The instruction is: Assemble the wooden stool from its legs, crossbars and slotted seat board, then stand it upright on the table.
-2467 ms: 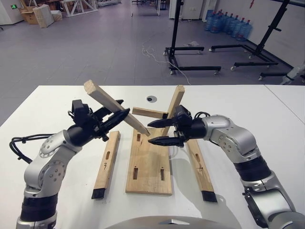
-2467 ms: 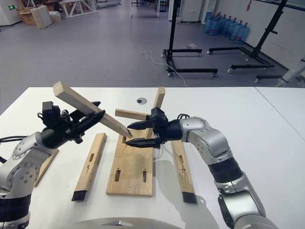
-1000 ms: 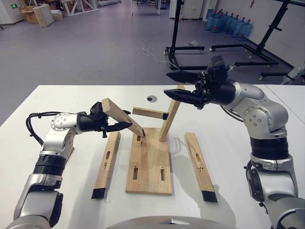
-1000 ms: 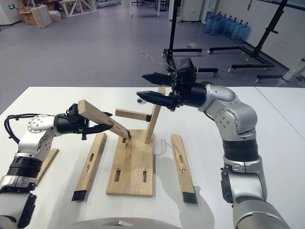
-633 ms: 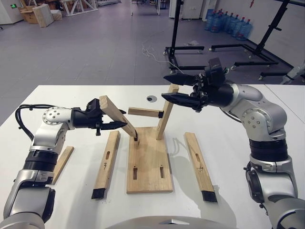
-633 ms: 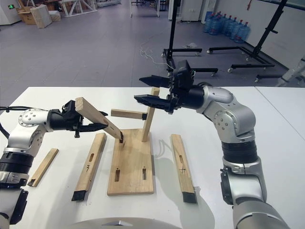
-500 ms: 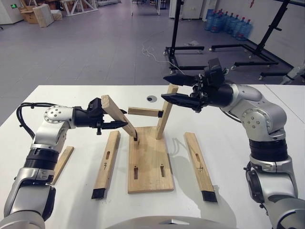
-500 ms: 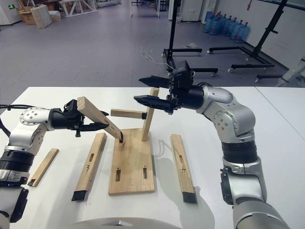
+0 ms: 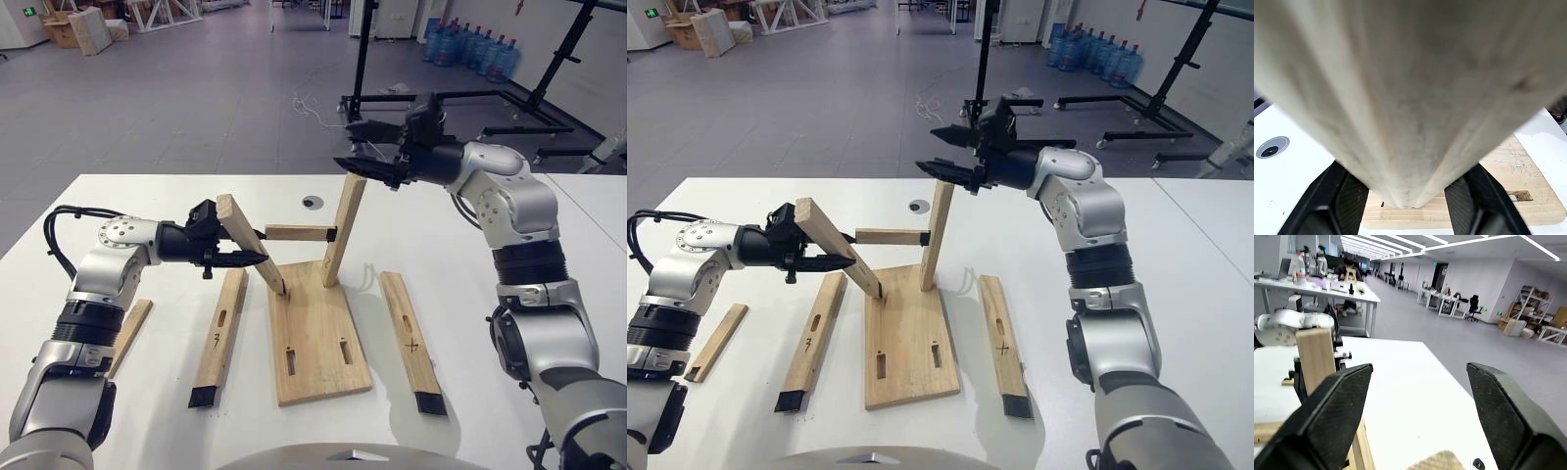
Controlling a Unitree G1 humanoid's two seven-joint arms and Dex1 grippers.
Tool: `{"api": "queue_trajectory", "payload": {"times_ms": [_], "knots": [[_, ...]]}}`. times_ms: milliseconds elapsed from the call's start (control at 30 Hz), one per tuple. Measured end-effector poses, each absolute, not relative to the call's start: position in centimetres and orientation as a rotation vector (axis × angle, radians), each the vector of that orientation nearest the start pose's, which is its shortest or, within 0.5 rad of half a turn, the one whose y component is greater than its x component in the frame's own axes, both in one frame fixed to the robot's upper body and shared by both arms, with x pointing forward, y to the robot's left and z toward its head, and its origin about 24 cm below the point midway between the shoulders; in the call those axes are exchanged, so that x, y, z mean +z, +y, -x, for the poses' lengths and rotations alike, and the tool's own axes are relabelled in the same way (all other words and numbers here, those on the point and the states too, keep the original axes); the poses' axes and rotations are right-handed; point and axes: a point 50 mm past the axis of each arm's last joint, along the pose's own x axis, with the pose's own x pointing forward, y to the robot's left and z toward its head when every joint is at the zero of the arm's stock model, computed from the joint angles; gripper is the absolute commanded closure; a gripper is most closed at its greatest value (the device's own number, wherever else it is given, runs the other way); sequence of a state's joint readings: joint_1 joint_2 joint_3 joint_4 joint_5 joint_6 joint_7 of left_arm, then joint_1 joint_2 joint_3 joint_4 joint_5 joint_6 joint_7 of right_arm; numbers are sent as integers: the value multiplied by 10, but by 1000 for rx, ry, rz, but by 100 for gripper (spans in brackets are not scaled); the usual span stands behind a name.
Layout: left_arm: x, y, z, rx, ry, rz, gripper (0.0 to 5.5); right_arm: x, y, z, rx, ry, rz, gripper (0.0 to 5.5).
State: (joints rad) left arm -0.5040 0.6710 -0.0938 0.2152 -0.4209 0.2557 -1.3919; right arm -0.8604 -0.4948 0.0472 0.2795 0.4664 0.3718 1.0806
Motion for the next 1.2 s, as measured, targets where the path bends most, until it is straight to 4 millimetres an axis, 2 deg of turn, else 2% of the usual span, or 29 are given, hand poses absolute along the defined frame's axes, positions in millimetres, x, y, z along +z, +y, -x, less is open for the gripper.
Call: {"api": "queue_trajectory", "payload": {"times_ms": [233, 700, 933, 1200], "knots": [[139, 198, -296, -1388, 163, -225, 348, 204, -145, -346, 1260, -29, 221, 198], [119, 197, -282, -1314, -55, -37, 348, 201, -148, -345, 1259, -20, 268, 198], [120, 194, -283, -1268, -138, 3, 348, 201, -149, -345, 1250, -10, 293, 198], [106, 197, -280, -1174, -198, 59, 348, 203, -147, -346, 1256, -15, 329, 198]]}}
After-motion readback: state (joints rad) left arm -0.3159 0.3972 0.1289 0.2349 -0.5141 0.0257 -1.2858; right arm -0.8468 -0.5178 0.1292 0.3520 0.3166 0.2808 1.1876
